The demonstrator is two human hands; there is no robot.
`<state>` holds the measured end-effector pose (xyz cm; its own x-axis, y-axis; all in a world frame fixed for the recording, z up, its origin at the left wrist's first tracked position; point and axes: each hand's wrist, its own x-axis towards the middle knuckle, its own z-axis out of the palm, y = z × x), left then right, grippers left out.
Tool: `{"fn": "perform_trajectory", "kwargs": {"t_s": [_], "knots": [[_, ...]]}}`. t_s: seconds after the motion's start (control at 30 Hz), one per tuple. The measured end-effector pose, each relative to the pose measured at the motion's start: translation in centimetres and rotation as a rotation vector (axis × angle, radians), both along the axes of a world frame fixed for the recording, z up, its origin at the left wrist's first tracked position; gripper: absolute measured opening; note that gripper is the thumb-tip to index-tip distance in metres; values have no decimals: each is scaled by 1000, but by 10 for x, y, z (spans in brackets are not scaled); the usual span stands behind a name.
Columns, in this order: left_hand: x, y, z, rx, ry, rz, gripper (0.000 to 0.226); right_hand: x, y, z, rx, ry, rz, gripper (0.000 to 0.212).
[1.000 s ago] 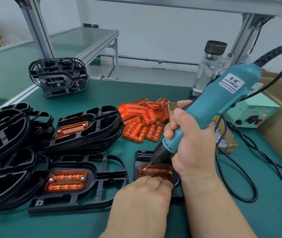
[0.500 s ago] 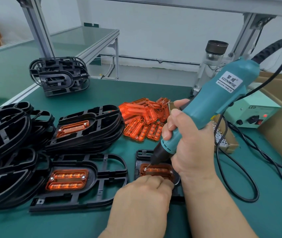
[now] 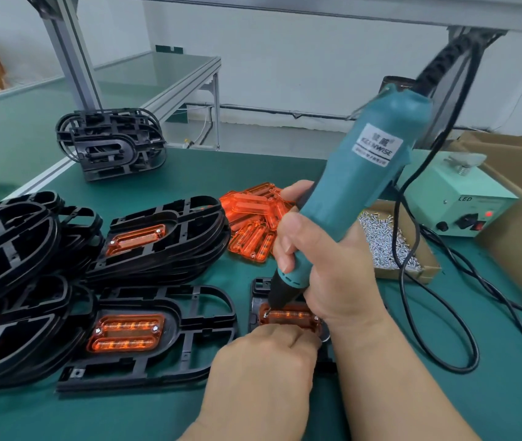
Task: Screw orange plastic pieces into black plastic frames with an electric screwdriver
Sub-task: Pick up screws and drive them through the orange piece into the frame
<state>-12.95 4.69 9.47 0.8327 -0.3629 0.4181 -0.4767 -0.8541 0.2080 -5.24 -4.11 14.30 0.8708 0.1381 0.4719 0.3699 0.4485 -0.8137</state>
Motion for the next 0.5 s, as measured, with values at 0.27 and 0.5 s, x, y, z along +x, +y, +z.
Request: {"fn": "perform_trajectory", "kwargs": {"t_s": [0.27, 0.5], "knots": [[0, -1, 5, 65, -9, 30, 36, 5, 10, 4, -130, -42, 148, 17], [2, -1, 3, 85, 10, 23, 36, 4, 9, 4, -77, 72, -18, 25]]}}
